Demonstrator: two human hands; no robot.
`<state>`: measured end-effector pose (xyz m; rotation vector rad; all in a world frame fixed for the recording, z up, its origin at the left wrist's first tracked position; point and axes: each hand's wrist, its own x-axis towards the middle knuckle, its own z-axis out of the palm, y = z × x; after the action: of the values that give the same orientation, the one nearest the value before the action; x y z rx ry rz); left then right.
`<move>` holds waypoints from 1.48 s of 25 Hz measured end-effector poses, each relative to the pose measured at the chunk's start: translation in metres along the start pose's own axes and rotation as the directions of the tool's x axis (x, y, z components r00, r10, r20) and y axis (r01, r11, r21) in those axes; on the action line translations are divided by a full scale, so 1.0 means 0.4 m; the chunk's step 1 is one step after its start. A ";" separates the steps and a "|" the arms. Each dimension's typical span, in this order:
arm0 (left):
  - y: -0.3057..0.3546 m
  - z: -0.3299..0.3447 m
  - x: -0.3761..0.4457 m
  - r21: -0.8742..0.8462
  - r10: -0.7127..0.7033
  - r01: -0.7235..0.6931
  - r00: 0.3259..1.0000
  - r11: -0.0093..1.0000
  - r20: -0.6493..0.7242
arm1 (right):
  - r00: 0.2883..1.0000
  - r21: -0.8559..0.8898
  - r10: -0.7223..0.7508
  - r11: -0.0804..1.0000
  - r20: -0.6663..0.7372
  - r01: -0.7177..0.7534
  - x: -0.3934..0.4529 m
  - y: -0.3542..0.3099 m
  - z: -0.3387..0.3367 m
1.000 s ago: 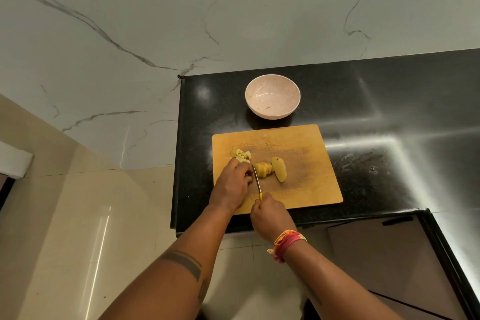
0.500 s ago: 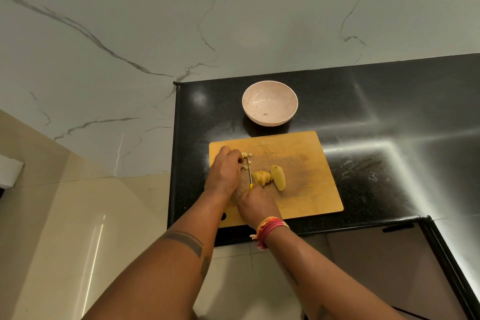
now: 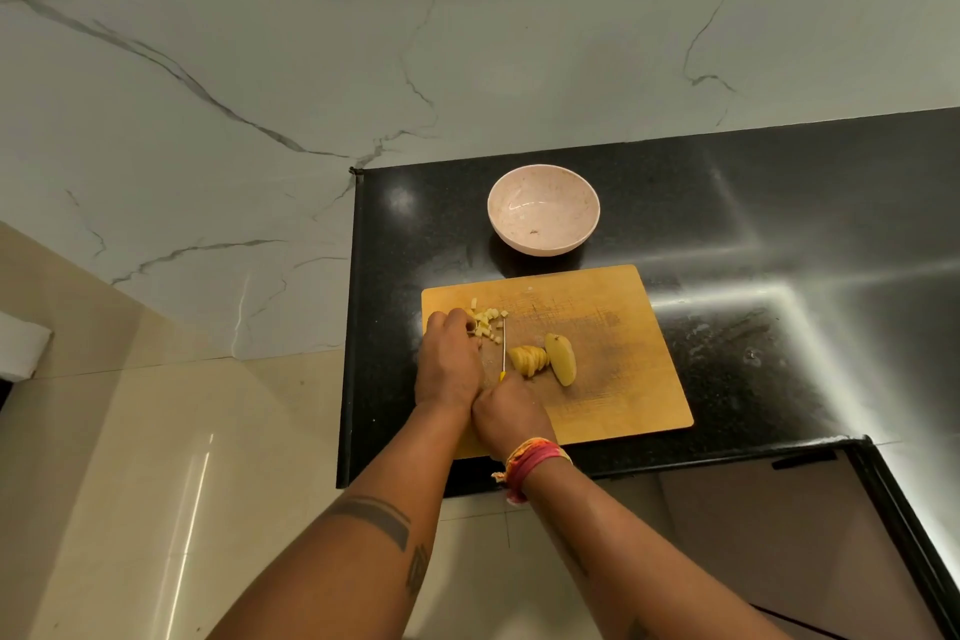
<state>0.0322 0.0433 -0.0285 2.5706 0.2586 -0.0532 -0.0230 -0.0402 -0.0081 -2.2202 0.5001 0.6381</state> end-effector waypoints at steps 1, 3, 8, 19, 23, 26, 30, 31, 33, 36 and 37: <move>0.004 0.000 0.016 -0.015 0.000 0.000 1.000 1.000 0.014 | 1.000 -0.006 0.009 1.000 0.017 -0.009 0.012 -0.007 -0.007; 0.013 -0.006 0.036 -0.030 0.004 -0.003 1.000 1.000 0.031 | 0.998 0.035 0.006 0.999 0.059 -0.008 0.028 -0.016 -0.018; 0.017 -0.021 0.011 -0.115 0.030 -0.029 1.000 0.993 0.004 | 0.997 0.061 -0.075 0.995 0.030 0.073 -0.007 0.022 -0.026; 0.027 0.003 -0.083 -0.179 0.186 -0.152 0.964 0.972 0.192 | 0.989 -0.048 -0.143 0.989 -0.027 0.141 -0.076 0.142 -0.071; 0.028 -0.006 -0.090 -0.189 0.172 -0.138 0.969 0.972 0.178 | 0.990 -0.085 -0.138 0.987 -0.031 0.135 -0.081 0.158 -0.083; 0.023 -0.014 -0.101 -0.184 0.167 -0.136 0.972 0.974 0.165 | 0.986 -0.100 -0.164 0.982 -0.040 0.159 -0.081 0.159 -0.089; 0.002 -0.028 -0.125 -0.173 0.146 -0.122 0.980 0.977 0.132 | 0.980 -0.170 -0.195 0.965 0.031 0.198 -0.098 0.161 -0.073; -0.005 -0.031 -0.130 -0.169 0.134 -0.111 0.982 0.979 0.130 | 0.980 -0.186 -0.196 0.962 0.044 0.201 -0.101 0.165 -0.069; -0.024 -0.037 -0.138 -0.158 0.123 -0.100 0.982 0.982 0.142 | 0.978 -0.207 -0.202 0.956 0.060 0.210 -0.105 0.172 -0.063; -0.053 -0.046 -0.153 -0.127 0.111 -0.091 0.981 0.988 0.160 | 0.971 -0.217 -0.232 0.946 0.057 0.239 -0.116 0.177 -0.061; -0.057 -0.045 -0.159 -0.118 0.106 -0.088 0.982 0.989 0.156 | 0.968 -0.221 -0.247 0.942 0.051 0.253 -0.121 0.177 -0.058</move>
<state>-0.0348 0.0610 -0.0193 2.4481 0.0721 -0.2049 -0.0928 -0.0955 -0.0061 -2.4350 0.1321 0.6080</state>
